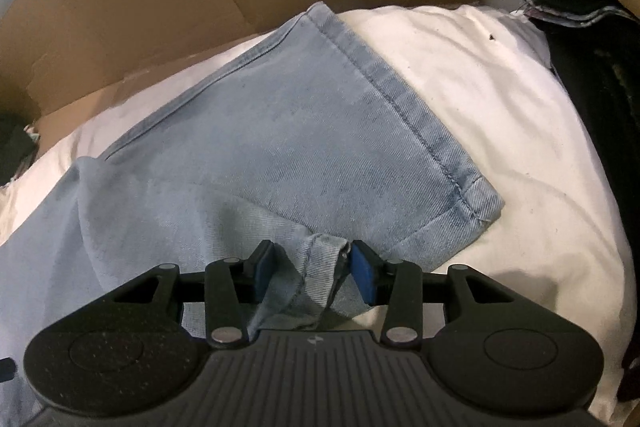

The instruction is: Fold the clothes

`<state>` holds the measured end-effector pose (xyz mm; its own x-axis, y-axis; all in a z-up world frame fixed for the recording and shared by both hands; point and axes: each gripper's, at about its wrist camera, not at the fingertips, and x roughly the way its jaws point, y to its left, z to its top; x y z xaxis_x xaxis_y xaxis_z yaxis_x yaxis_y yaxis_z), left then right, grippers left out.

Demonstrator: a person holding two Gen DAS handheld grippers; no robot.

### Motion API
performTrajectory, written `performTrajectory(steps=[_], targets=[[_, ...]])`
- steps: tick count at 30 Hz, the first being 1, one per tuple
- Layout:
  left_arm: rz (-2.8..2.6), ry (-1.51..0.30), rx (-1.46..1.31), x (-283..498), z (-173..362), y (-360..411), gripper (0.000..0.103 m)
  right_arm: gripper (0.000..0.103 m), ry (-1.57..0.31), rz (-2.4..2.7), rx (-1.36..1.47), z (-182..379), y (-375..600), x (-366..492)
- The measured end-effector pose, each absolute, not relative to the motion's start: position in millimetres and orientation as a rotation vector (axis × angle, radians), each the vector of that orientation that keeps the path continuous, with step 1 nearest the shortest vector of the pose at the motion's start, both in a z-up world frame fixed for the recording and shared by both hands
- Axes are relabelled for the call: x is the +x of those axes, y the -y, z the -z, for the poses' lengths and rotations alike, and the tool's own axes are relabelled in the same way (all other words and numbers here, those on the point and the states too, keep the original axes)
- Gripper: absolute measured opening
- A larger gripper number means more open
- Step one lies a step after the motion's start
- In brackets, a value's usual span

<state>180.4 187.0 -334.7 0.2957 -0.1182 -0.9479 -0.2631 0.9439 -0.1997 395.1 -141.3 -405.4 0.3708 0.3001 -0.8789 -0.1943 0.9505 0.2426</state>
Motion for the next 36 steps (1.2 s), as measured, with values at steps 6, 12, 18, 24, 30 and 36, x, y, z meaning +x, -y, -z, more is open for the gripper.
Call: performTrajectory(steps=[6,12,18,24,30,36], targets=[[-0.099,-1.284,-0.292,186.5,329.2,-172.9,0.066,0.015,-1.121,-0.32,0.098,402.9,144.3,391.8],[-0.108,-1.333,-0.184,186.6,337.8,-167.8,0.066,0.012,-1.04,-0.341,0.039,388.5,149.2,399.1],[-0.146,-1.364,-0.15,183.1,348.4,-168.6,0.069,0.011,-0.965,-0.355,-0.001,376.7,153.1,408.2],[-0.139,-1.357,-0.148,185.5,347.9,-165.5,0.071,0.011,-0.908,-0.361,-0.044,367.6,147.3,423.6],[-0.136,-1.355,-0.189,181.0,348.4,-165.7,0.076,0.011,-0.826,-0.39,-0.107,355.1,139.7,444.4],[-0.135,-1.349,-0.205,176.1,349.1,-168.8,0.077,0.011,-0.783,-0.415,-0.157,349.1,130.7,465.0]])
